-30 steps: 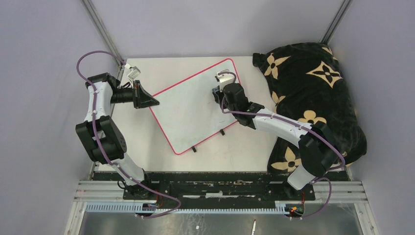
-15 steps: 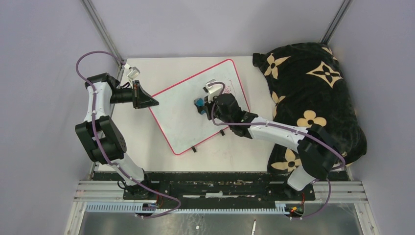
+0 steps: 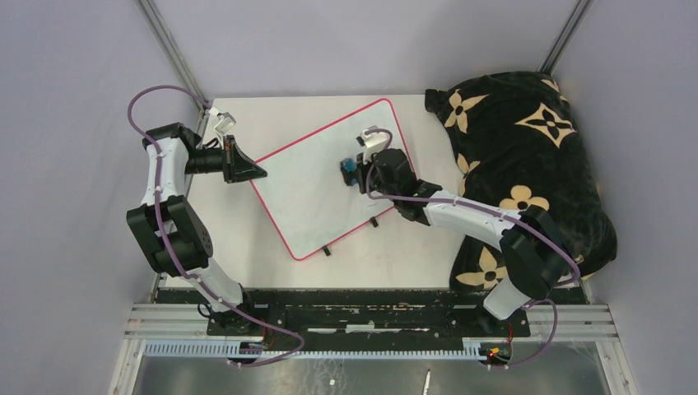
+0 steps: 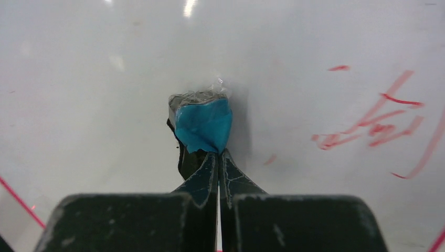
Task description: Erase the whiteboard
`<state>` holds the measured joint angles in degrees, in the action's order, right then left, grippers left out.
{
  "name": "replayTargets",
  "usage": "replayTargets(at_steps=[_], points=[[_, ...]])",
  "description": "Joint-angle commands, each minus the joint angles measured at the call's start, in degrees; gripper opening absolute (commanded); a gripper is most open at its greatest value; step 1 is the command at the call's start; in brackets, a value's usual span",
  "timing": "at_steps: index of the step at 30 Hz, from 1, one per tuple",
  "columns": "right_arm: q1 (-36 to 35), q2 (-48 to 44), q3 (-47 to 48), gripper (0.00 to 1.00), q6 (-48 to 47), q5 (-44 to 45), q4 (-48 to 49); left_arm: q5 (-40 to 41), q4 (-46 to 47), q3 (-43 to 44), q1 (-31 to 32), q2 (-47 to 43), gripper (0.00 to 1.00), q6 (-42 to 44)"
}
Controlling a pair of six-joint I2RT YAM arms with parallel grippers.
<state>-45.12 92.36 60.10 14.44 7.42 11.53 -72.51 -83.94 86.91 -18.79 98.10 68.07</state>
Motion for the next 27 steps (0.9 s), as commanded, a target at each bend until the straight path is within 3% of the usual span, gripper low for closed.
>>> replayTargets(at_steps=[1,8,15,27], points=[[7.53,-2.74,-3.41,0.01,-1.04,9.01,-1.19,4.28,0.14,-0.37,0.65,-2.37,0.03,1.71],[13.17,-3.03,-5.44,0.01,-0.83,10.49,-1.34,4.34,0.17,-0.31,0.66,-2.45,0.03,1.46],[13.13,-4.75,-6.55,0.01,1.56,2.13,1.56,4.36,0.18,-0.45,0.65,-2.48,0.03,1.53],[1.3,-3.67,-4.99,0.01,3.57,-1.84,4.55,3.74,0.18,-0.36,0.61,-2.46,0.03,1.27]])
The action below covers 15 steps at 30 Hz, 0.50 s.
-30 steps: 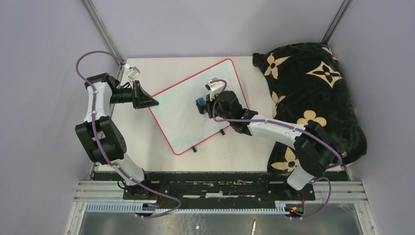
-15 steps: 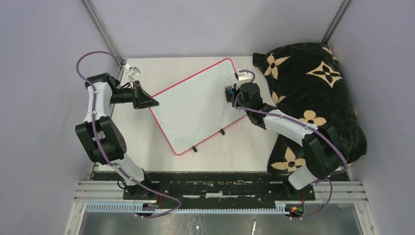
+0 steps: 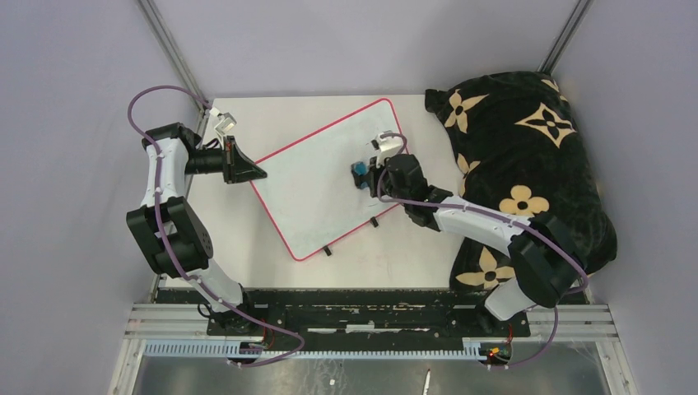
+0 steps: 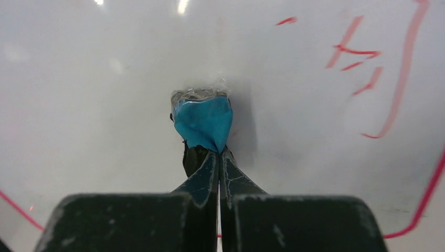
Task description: Erase the whiteboard
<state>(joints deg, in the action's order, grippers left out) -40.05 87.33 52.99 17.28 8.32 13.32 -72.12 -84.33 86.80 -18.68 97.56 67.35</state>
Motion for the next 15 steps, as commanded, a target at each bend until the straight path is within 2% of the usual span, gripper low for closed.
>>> replayTargets(at_steps=[1,6,15], points=[[-4.94,2.26,2.72,0.01,0.55,-3.04,2.78,3.38,0.56,-0.23,0.54,-1.9,0.03,1.99],[-7.23,3.58,4.58,0.01,-0.1,-0.75,2.05,3.56,0.52,-0.45,0.61,-2.04,0.03,1.99],[-4.32,3.28,5.24,0.01,-3.41,14.26,-5.73,3.74,0.58,-0.5,0.55,-2.0,0.03,2.26]])
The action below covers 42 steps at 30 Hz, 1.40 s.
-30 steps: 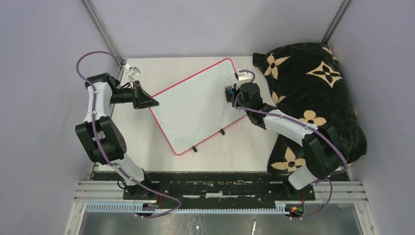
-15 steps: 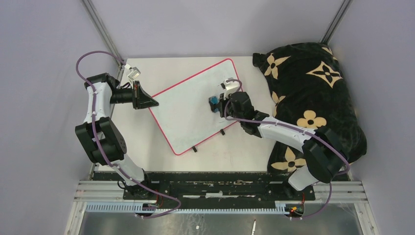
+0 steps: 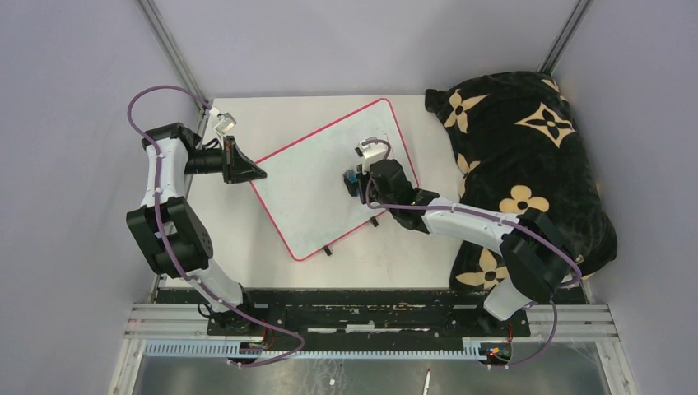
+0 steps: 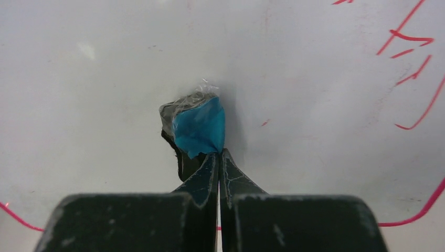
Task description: Erase the whiteboard
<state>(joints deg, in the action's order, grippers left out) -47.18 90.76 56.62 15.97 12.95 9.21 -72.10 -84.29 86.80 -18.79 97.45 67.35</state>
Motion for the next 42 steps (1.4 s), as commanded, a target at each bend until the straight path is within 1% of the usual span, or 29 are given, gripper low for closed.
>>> replayTargets(at_steps=[1,6,13,17,25,29,33,37,42], points=[[3.64,-0.49,1.32,0.01,-2.04,10.25,-1.98,3.72,0.52,-0.5,0.68,-1.87,0.03,2.26],[7.68,-1.95,0.32,0.01,-1.63,11.89,-2.88,3.75,0.48,-0.47,0.62,-1.88,0.03,2.26],[10.09,-3.45,1.1,0.01,-2.83,13.5,-2.88,3.79,0.53,-0.32,0.59,-2.0,0.03,2.08],[10.48,-3.87,3.44,0.0,-3.9,13.88,-3.99,3.87,0.51,-0.34,0.6,-2.15,0.03,1.99],[10.49,-7.03,4.26,0.01,-4.38,13.64,-4.6,3.59,0.53,-0.07,0.6,-2.04,0.03,1.9],[10.45,-5.14,7.06,0.01,-5.5,12.94,-4.72,3.41,0.52,-0.18,0.71,-1.94,0.03,1.91],[10.52,-0.95,11.92,0.01,-6.37,11.37,-6.25,3.44,0.53,-0.49,0.68,-1.85,0.03,1.99],[10.48,1.97,15.48,0.01,-6.23,8.01,-7.38,3.49,0.49,-0.37,0.66,-2.07,0.03,1.95],[9.85,0.79,14.51,0.01,-3.41,2.09,-5.49,3.4,0.53,0.41,0.72,-1.89,0.03,1.58]])
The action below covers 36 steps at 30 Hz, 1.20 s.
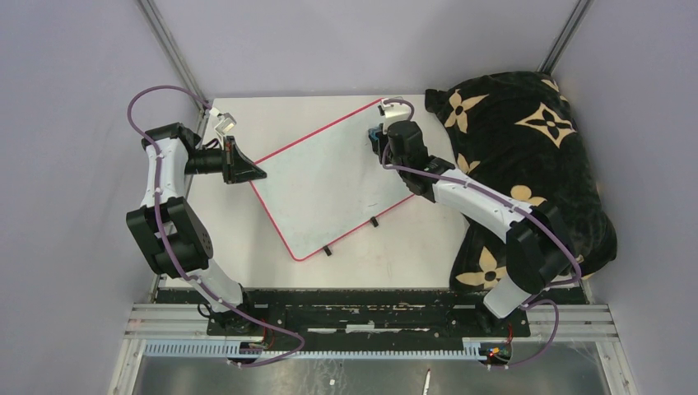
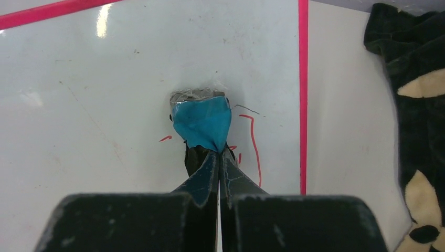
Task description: Erase the whiteboard
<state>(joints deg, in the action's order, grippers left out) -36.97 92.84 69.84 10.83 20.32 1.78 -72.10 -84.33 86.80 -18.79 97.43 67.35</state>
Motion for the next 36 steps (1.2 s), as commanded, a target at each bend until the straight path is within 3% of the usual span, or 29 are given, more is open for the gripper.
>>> replayTargets(at_steps=[1,14,24,36], points=[[-0.62,-1.6,0.91,0.01,1.96,-5.99,2.12,3.36,0.53,0.46,0.69,-1.89,0.03,1.56],[-1.6,-0.39,3.12,0.01,2.84,-12.26,1.8,3.25,0.56,0.07,0.62,-2.04,0.03,1.56],[-0.27,-0.06,3.99,0.01,-1.72,3.27,-3.01,3.46,0.56,0.26,0.63,-2.0,0.03,1.46],[5.71,1.43,5.77,0.0,-3.57,5.6,-4.71,3.48,0.56,-0.1,0.72,-2.0,0.03,1.73]])
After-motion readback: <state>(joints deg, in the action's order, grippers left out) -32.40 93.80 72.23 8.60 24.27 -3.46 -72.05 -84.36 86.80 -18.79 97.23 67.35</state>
